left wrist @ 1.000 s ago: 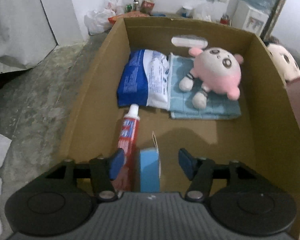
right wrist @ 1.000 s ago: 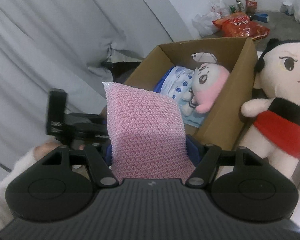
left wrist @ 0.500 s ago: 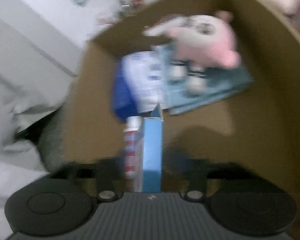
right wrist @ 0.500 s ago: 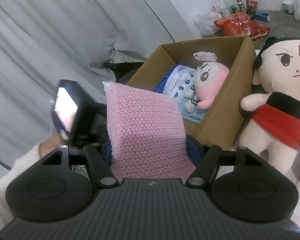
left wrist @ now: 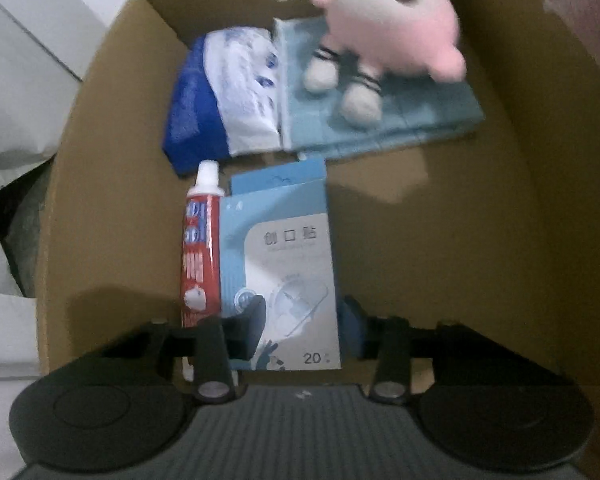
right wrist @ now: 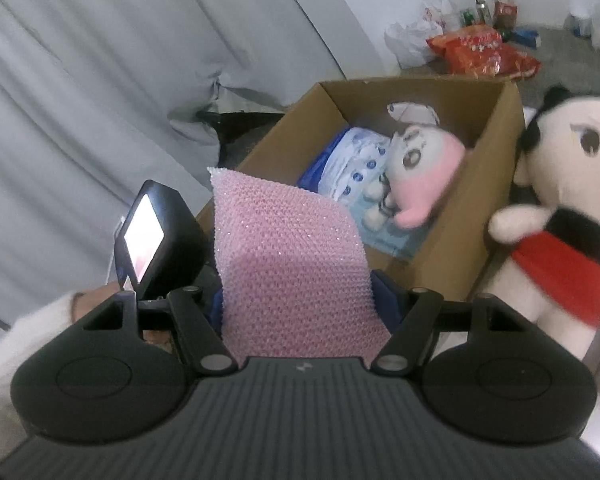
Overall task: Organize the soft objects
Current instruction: 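Lower the bandage box beside the toothpaste and open the left gripper, then lower the pink pad into the box and open the right gripper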
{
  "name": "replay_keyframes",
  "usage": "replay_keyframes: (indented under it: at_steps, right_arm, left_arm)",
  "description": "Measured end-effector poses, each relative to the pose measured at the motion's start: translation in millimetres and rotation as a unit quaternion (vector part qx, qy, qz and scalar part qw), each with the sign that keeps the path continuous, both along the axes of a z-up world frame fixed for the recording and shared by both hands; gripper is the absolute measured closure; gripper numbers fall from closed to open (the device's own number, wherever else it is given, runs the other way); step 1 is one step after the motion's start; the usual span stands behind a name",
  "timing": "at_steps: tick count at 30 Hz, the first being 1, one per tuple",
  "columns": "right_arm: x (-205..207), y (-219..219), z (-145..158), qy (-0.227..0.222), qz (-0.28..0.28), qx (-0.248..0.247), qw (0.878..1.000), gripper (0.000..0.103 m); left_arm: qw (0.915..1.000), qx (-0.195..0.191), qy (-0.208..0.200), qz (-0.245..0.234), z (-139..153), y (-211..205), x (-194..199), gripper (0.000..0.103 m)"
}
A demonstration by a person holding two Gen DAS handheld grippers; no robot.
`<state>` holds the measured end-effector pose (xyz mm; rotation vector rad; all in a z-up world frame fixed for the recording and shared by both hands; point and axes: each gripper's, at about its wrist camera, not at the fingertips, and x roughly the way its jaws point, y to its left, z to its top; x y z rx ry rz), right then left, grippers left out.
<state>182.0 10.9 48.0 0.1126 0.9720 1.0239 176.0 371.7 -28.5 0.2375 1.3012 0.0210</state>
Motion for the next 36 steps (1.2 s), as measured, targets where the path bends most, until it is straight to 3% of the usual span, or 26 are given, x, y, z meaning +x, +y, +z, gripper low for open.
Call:
replay_keyframes:
  at_steps: [4, 8, 11, 14, 17, 22, 26, 29, 30, 33, 36]
  right_arm:
    - [1, 14, 4, -0.008, 0.008, -0.01, 1.0, 0.034]
    - [-3, 27, 6, -0.022, 0.011, -0.028, 0.999, 0.034]
    - [-5, 33, 8, -0.028, 0.009, -0.04, 0.999, 0.034]
    - [-7, 36, 10, -0.032, 0.004, -0.048, 0.998, 0.034]
    - [-7, 39, 12, -0.035, -0.001, -0.056, 0.998, 0.034]
    - [-3, 60, 9, -0.053, -0.001, -0.08, 0.995, 0.034]
    - [0, 91, 6, -0.101, 0.008, -0.111, 0.989, 0.034]
    - [5, 120, -9, -0.155, 0.019, -0.171, 0.973, 0.034]
    - [9, 130, -19, -0.155, 0.031, -0.194, 0.968, 0.034]
    - [21, 144, -55, -0.1, 0.061, -0.238, 0.964, 0.034]
    - [23, 146, -55, -0.088, 0.072, -0.235, 0.965, 0.03]
  left_arm:
    - [0.9997, -0.01, -0.016, 0.014, 2, 8, 6, 0.061]
    - [0.9995, 0.005, -0.028, 0.016, -2, 9, 4, 0.045]
    - [0.9989, -0.001, -0.039, 0.025, -6, 15, 2, 0.045]
    - [0.9985, -0.01, -0.048, 0.027, -4, 17, -3, 0.054]
    - [0.9969, -0.038, -0.062, 0.029, 13, 18, -21, 0.045]
    - [0.991, -0.049, -0.122, 0.027, 53, 23, -61, 0.044]
    - [0.9854, -0.063, -0.154, 0.035, 70, 34, -77, 0.044]
    - [0.983, -0.059, -0.169, 0.039, 74, 42, -82, 0.045]
    - [0.9826, -0.059, -0.172, 0.039, 74, 43, -84, 0.045]
    - [0.982, -0.064, -0.173, 0.041, 70, 48, -88, 0.044]
    - [0.9833, -0.06, -0.166, 0.045, 61, 53, -90, 0.043]
